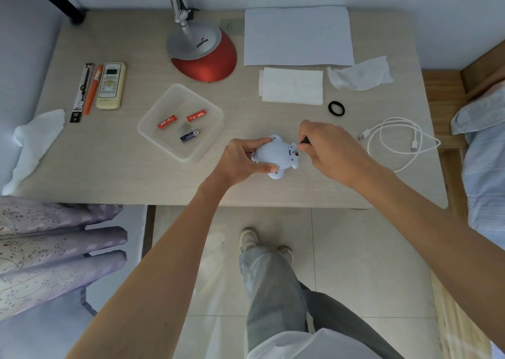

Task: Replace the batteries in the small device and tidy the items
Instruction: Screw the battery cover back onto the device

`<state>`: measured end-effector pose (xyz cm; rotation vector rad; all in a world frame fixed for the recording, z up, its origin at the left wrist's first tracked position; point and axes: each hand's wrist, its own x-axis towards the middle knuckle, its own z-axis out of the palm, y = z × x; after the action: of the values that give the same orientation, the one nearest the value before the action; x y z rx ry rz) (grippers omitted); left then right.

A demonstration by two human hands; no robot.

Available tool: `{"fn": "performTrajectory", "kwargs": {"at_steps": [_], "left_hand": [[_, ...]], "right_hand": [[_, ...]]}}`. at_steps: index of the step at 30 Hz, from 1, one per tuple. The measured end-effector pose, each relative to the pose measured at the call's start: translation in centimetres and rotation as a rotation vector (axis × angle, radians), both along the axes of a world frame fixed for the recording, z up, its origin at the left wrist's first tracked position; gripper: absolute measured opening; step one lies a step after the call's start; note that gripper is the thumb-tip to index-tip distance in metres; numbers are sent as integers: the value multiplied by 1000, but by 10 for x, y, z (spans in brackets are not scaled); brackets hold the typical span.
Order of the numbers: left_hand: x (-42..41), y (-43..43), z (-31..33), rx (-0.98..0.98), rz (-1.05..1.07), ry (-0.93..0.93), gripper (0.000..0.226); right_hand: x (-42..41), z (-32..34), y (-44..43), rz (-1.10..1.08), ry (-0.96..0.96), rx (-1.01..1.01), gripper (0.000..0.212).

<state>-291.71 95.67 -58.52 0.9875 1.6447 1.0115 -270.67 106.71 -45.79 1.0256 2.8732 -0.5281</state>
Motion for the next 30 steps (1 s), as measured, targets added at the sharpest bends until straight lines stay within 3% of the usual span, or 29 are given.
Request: {"fn": "performTrajectory", "kwargs": {"at_steps": [8,14,22,26,30], "left_hand": [[0,0,1,-17,-3,-1,77],[1,0,1,-10,-8,14,78],[1,0,0,-12,-3,11,77],[1,0,2,-7,-13,10,77],[1,-1,2,-14,-6,-6,78]], "right_hand": [[-3,2,10,-59,-57,45,32],[-9,4,8,-44,-42,-69,23],[0,2,14,-45,-245,68,59],[0,0,13,-51,-213,22,55],[-2,0,13,-14,-141,-8,33]]}}
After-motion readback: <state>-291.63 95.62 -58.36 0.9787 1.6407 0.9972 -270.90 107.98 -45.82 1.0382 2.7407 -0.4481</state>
